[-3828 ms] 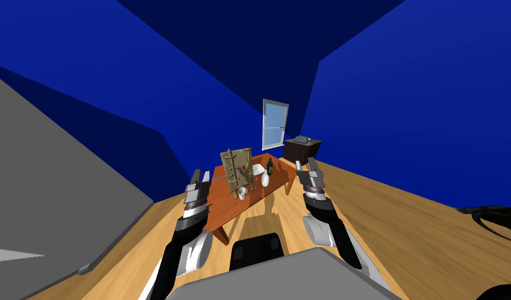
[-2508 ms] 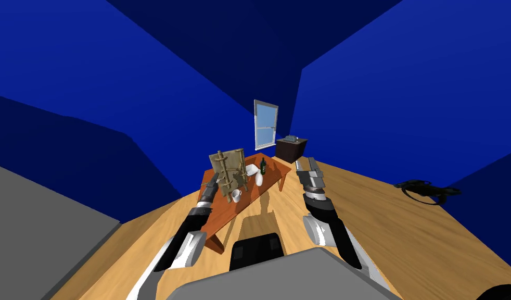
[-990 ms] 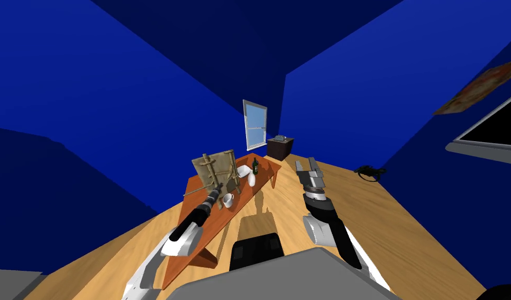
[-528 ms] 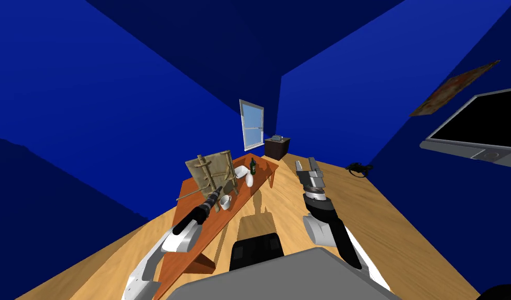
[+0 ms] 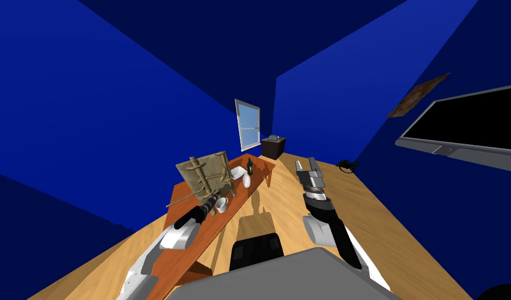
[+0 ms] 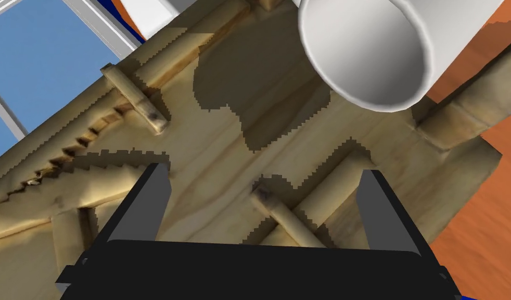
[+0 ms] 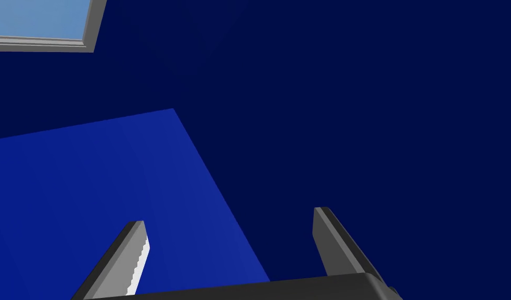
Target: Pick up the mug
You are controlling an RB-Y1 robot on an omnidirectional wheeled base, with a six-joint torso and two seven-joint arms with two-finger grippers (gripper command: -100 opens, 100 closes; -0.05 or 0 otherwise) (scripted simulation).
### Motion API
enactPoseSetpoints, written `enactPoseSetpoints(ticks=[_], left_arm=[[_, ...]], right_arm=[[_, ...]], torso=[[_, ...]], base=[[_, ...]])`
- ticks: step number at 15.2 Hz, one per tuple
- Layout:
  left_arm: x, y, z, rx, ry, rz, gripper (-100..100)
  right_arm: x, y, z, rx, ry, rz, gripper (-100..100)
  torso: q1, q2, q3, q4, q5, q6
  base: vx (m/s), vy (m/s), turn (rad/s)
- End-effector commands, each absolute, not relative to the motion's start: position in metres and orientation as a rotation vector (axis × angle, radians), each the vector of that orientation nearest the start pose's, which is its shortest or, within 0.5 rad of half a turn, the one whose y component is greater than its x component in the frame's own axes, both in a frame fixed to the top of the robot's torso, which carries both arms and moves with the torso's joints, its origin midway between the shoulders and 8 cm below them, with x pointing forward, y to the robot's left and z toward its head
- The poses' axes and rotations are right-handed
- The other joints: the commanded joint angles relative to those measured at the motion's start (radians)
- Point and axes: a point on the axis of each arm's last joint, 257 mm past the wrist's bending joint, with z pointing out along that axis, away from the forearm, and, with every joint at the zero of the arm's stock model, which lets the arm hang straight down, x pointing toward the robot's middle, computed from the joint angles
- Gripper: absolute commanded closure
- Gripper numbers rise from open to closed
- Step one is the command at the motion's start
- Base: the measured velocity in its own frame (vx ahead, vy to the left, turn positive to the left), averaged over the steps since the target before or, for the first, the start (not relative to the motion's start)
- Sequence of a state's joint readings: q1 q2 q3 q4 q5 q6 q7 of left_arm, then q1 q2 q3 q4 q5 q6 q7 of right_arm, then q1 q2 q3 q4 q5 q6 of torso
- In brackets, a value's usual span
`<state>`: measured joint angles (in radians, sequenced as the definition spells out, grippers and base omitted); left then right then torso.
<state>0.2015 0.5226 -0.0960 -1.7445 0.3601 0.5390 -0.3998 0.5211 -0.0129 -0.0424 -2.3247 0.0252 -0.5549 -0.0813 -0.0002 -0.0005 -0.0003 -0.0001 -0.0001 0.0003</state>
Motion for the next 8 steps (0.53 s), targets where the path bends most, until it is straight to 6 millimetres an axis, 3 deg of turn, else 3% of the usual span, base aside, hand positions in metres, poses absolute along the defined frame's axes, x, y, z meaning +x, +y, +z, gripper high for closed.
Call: enactPoseSetpoints(ticks=[1,8], left_arm=[[0.434,0.345,-0.368,-1.081,2.008,-0.538,-100],[0.41,0.373,-0.406,-1.152,2.166,-0.388,-100]], right_arm=[[0.322,-0.285,0.048,0.588,0.564,1.333,0],[0.322,-0.285,0.048,0.588,0.564,1.333,0]], torso=[[0.0,0.0,0.0,0.0,0.0,0.0],[0.0,0.0,0.0,0.0,0.0,0.0]], base=[[0.004,-0.001,-0.056],[0.006,-0.004,-0.112]])
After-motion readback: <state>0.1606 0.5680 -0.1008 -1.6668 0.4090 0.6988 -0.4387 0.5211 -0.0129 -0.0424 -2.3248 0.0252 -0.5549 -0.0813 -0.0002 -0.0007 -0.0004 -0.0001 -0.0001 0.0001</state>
